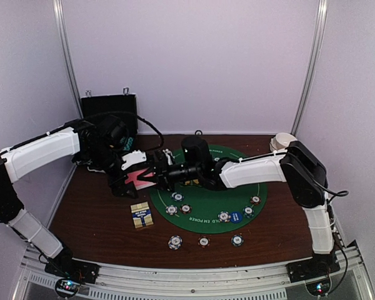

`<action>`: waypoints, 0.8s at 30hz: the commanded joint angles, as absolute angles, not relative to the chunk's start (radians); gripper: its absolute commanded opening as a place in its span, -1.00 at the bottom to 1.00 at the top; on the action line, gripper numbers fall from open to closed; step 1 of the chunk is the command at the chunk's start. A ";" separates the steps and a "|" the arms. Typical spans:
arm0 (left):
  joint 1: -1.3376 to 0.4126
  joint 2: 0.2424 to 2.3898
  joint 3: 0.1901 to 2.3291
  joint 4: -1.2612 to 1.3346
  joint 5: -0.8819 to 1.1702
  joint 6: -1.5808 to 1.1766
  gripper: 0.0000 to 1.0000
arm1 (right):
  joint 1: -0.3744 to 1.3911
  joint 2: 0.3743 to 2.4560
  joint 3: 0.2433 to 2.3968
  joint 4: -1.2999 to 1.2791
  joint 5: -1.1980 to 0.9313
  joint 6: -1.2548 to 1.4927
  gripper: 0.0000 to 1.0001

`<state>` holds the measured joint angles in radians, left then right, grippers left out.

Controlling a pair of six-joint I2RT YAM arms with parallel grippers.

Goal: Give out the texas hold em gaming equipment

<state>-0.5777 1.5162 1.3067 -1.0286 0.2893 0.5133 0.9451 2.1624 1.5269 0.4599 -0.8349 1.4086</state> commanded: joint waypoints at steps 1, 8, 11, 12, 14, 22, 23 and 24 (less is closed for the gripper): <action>-0.583 1.486 1.303 -0.930 0.333 0.496 0.95 | 0.949 2.187 1.535 0.542 -0.854 1.452 -1.00; -0.583 1.498 1.321 -0.930 0.431 0.524 0.95 | 0.950 2.206 1.545 0.618 -0.866 1.512 -1.00; -0.583 1.501 1.316 -0.946 0.454 0.549 0.94 | 0.951 2.212 1.542 0.658 -0.874 1.535 -1.00; -0.582 1.500 1.315 -0.951 0.460 0.554 0.94 | 0.952 2.213 1.540 0.686 -0.879 1.547 -1.00; -0.578 1.497 1.312 -0.954 0.470 0.555 0.94 | 0.951 2.217 1.531 0.747 -0.889 1.580 -1.00; -0.548 1.470 1.296 -0.923 0.501 0.514 0.77 | 0.950 2.206 1.488 0.787 -0.878 1.597 -1.00; -0.548 1.468 1.294 -0.927 0.505 0.519 0.71 | 0.950 2.206 1.490 0.788 -0.878 1.599 -1.00; -0.548 1.466 1.291 -0.930 0.510 0.521 0.67 | 0.950 2.207 1.489 0.789 -0.877 1.598 -1.00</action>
